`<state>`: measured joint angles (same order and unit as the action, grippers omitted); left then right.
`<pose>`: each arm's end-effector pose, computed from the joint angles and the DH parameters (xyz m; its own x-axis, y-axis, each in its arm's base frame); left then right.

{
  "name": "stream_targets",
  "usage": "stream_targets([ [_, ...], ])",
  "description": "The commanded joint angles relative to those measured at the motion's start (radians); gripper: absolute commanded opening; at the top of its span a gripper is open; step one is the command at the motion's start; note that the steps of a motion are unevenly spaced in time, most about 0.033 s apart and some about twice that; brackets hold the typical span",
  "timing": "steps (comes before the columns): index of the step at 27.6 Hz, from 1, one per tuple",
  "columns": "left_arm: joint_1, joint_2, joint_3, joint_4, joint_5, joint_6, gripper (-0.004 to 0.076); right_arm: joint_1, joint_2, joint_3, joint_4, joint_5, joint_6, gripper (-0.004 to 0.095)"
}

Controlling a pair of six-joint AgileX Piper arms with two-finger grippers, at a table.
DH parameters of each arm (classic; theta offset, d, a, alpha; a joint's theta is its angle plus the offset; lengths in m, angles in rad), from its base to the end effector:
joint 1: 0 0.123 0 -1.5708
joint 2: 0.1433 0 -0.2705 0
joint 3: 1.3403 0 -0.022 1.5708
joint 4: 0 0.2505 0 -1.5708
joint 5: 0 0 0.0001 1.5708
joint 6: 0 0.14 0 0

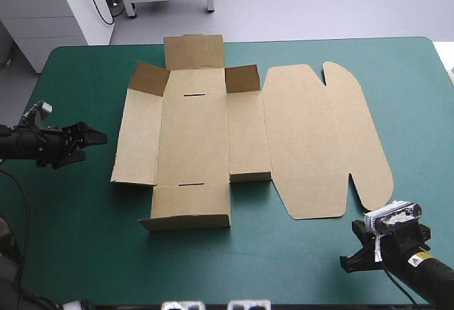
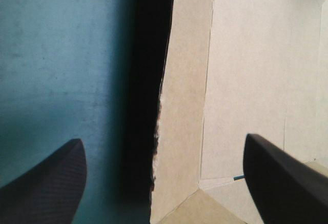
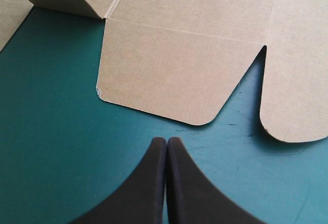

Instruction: Fold the box

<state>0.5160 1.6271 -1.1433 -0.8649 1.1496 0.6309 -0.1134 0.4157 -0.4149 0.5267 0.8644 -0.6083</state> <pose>0.3210 0.0703 0.2131 -0.8788 -0.3475 -0.3269 -0.0710 0.7730 -0.6305 0.1221 0.0400 0.2260 -0.5794 -0.1617 -0.7988 -0.3368 0.9400 0.0540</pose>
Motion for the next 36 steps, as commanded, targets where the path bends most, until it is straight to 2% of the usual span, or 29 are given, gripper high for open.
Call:
stream_targets([
  [1, 0.000, 0.002, -0.029, -0.080, 0.008, 0.017, 0.0602, -0.002, 0.008, -0.025, 0.029, -0.050, -0.004, -0.0014],
  [6, -0.016, 0.051, -0.029, -0.080, 0.014, 0.061, 0.0602, -0.002, 0.008, -0.025, 0.029, -0.050, -0.004, -0.0014],
  [13, -0.115, 0.104, -0.029, -0.078, 0.043, 0.146, 0.0602, -0.002, 0.008, -0.025, 0.029, -0.050, -0.004, -0.0014],
  [20, -0.204, 0.147, -0.029, -0.069, 0.017, 0.156, 0.0602, -0.002, 0.008, -0.025, 0.029, -0.050, -0.004, -0.0014],
  [29, -0.240, 0.162, -0.029, -0.088, 0.040, 0.159, 0.0602, -0.002, 0.008, -0.025, 0.032, -0.050, -0.004, -0.0014],
  [33, -0.249, 0.173, -0.029, -0.091, -0.014, 0.200, 0.0602, -0.002, 0.008, -0.025, 0.032, -0.050, -0.004, -0.0014],
  [36, -0.249, 0.177, -0.029, -0.089, 0.019, 0.182, 0.0578, -0.002, 0.008, -0.025, 0.034, -0.050, -0.004, -0.0014],
])
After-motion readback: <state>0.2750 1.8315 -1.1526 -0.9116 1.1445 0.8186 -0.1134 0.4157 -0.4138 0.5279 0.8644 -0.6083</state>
